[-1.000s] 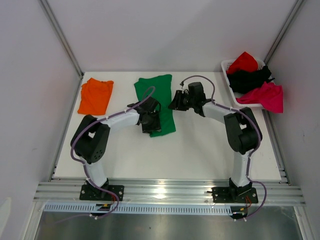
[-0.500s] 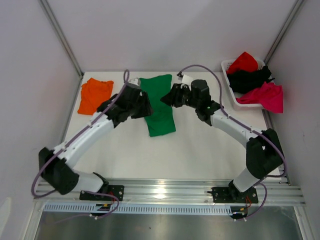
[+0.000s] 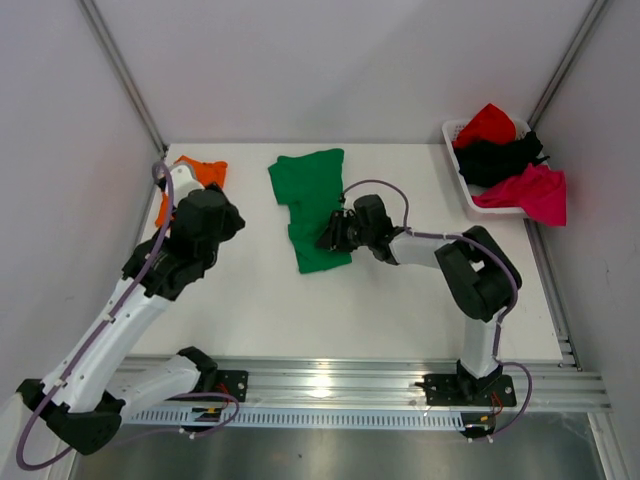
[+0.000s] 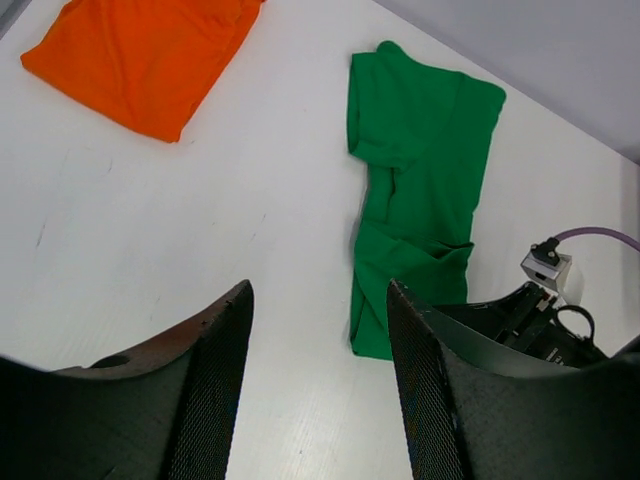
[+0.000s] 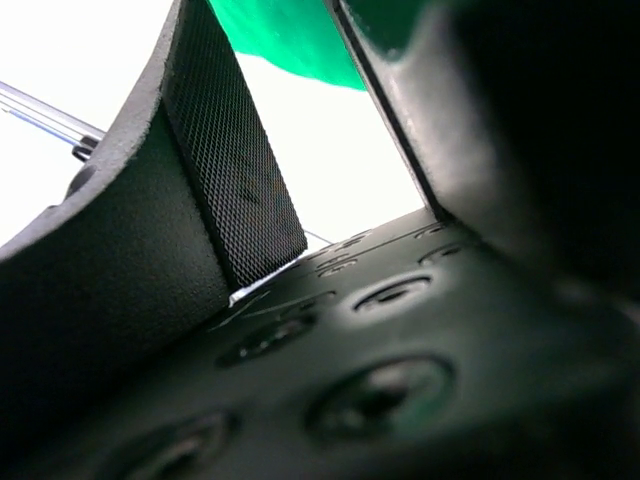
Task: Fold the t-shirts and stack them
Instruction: Fold the tshirt
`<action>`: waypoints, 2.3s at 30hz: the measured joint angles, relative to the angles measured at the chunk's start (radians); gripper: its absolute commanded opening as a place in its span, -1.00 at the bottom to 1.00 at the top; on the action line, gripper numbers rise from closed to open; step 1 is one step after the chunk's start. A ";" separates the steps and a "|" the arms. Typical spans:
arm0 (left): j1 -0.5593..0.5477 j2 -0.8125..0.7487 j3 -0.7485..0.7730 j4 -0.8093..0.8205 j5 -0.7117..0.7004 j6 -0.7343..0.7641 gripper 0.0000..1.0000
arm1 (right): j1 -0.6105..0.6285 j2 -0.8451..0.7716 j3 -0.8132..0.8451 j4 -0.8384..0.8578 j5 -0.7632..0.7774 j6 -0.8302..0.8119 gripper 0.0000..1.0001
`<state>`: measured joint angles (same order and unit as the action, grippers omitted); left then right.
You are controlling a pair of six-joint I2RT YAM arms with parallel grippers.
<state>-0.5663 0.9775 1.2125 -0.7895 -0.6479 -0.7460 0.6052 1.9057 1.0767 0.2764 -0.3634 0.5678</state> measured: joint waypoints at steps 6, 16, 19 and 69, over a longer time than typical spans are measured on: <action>0.002 0.077 -0.009 -0.019 -0.023 -0.020 0.17 | 0.034 0.039 0.050 0.020 -0.014 0.025 -0.22; 0.002 0.106 -0.022 -0.049 -0.034 -0.051 0.18 | 0.110 0.100 0.066 0.077 -0.011 0.066 -0.22; 0.003 0.072 -0.029 -0.052 -0.047 -0.062 0.18 | 0.117 0.129 0.063 0.080 -0.008 0.072 -0.23; 0.045 -0.041 -0.099 -0.035 -0.056 -0.058 0.26 | 0.326 -0.402 -0.134 -0.223 0.435 -0.034 -0.23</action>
<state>-0.5213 0.9363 1.1137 -0.8249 -0.7040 -0.8036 0.9310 1.5032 0.9432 0.0536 0.0715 0.5335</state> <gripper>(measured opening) 0.634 0.384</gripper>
